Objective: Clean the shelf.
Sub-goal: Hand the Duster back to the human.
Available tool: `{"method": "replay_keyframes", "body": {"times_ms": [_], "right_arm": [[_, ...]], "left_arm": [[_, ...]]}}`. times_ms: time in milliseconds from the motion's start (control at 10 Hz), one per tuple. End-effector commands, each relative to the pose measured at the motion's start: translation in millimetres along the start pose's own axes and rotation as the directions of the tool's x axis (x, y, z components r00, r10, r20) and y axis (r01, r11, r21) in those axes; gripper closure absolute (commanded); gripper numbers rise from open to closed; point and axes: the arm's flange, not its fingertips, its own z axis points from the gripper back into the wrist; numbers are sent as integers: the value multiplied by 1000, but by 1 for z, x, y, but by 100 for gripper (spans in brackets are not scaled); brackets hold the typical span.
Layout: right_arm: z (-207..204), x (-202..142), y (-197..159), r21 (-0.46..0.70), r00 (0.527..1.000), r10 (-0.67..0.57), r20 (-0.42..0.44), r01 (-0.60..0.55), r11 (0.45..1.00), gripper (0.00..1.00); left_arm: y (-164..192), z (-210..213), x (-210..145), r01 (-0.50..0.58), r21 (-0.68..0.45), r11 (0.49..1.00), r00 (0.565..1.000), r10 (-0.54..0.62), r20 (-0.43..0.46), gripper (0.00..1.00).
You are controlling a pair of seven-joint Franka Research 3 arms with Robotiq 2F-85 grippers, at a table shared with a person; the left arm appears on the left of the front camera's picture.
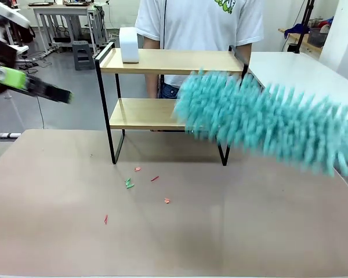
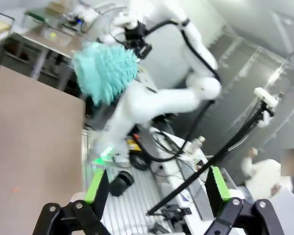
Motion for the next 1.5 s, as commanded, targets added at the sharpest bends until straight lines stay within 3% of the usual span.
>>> {"method": "replay_keyframes", "body": {"times_ms": [0,100,200,300,400,500,800,1000,1400], "right_arm": [[15,-31,-7,-119,1000,21,8,-20,993,87],[0,0,0,0,1000,0,0,0,1000,87],[-3,-6,-1,-20,998,20,-52,-21,1000,87],[-9,16,-4,19,987,92,-132,-90,996,87],[-21,50,-1,28,962,120,-244,-117,993,87],[-26,74,2,35,935,128,-330,-123,992,87],[-57,129,1,79,847,145,-511,-122,989,87],[-76,156,-2,105,834,185,-520,-153,983,87],[-80,172,-12,151,872,232,-431,-184,971,87]], "left_arm": [[-20,27,-4,22,98,995,998,-27,51,0],[-20,27,-4,22,98,995,998,-27,51,0],[9,-3,-1,-10,-7,1000,1000,9,-4,0],[14,-12,2,-16,-26,1000,1000,15,-22,0],[24,-32,15,12,-24,1000,995,-15,-100,0],[31,-47,21,23,-49,999,992,-29,-124,0],[58,-102,39,12,-117,993,958,-45,-283,0],[74,-142,33,3,-166,986,931,-64,-360,0],[86,-193,4,-59,-209,976,878,-49,-477,0]]}}
